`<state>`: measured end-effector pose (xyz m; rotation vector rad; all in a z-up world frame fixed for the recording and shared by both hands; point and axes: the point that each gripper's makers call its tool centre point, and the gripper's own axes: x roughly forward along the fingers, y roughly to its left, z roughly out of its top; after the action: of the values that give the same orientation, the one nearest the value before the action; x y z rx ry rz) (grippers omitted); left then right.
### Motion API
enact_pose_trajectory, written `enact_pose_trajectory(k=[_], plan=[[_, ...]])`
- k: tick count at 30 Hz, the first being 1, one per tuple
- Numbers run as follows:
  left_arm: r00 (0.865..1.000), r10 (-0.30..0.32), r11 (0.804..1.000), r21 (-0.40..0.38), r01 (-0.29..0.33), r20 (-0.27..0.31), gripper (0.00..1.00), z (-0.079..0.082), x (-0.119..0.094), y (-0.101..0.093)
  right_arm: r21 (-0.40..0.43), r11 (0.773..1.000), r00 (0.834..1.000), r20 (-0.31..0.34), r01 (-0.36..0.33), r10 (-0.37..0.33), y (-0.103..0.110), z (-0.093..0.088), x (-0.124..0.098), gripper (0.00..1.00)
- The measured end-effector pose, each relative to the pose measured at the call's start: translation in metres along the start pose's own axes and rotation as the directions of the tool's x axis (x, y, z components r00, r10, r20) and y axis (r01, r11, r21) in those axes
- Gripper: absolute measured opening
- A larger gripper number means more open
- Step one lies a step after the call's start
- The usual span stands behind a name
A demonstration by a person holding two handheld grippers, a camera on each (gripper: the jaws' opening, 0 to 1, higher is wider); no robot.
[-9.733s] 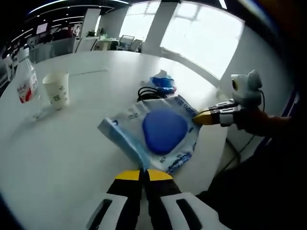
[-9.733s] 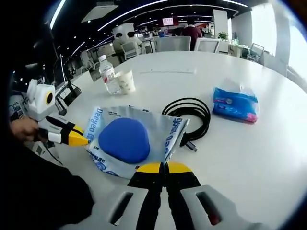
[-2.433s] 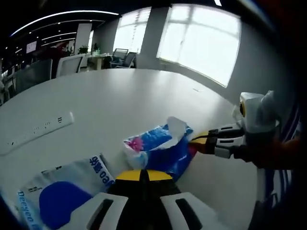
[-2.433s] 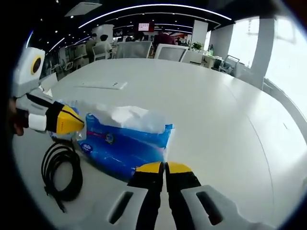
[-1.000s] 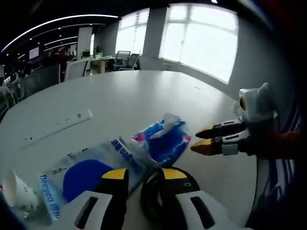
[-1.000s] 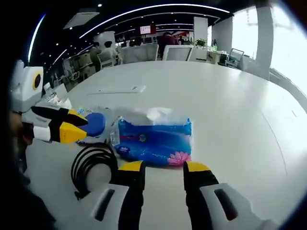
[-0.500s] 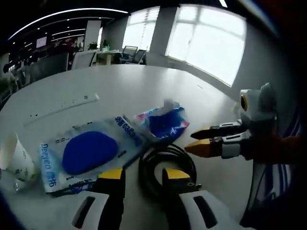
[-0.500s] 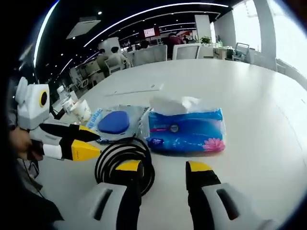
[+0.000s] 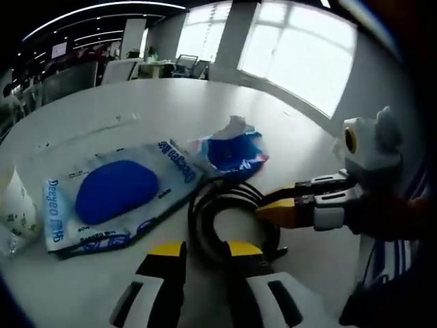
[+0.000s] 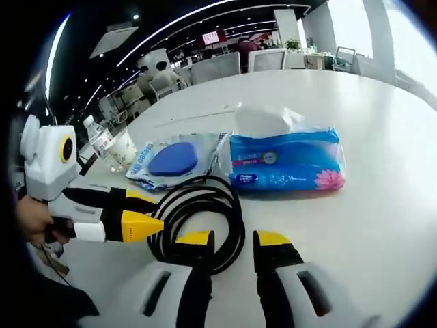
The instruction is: Arrange the tabletop items into an orderly group along one side of the table until the central work area is clear of visible clutter.
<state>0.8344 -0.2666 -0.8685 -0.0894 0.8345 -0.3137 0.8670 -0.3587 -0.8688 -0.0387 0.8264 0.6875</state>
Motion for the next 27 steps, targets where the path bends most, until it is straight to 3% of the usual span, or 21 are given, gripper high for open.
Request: enact_pose_trajectory(k=[4, 12, 27], plan=[[1.000, -0.014, 1.000, -0.021, 0.015, 0.016, 0.12, 0.002, 0.000, -0.003, 0.035, 0.999, 1.000, 0.002, -0.014, 0.014, 0.003, -0.001, -0.001, 0.08], [1.000, -0.013, 0.997, -0.074, 0.014, 0.014, 0.08, 0.003, -0.003, -0.001, 0.127, 0.992, 1.000, 0.016, -0.013, 0.011, 0.003, 0.003, -0.006, 0.02], [0.997, -0.036, 0.999, -0.022, 0.037, 0.063, 0.06, 0.021, -0.032, -0.015, 0.182, 0.983, 0.997, 0.078, 0.004, -0.019, 0.006, 0.023, -0.028, 0.00]])
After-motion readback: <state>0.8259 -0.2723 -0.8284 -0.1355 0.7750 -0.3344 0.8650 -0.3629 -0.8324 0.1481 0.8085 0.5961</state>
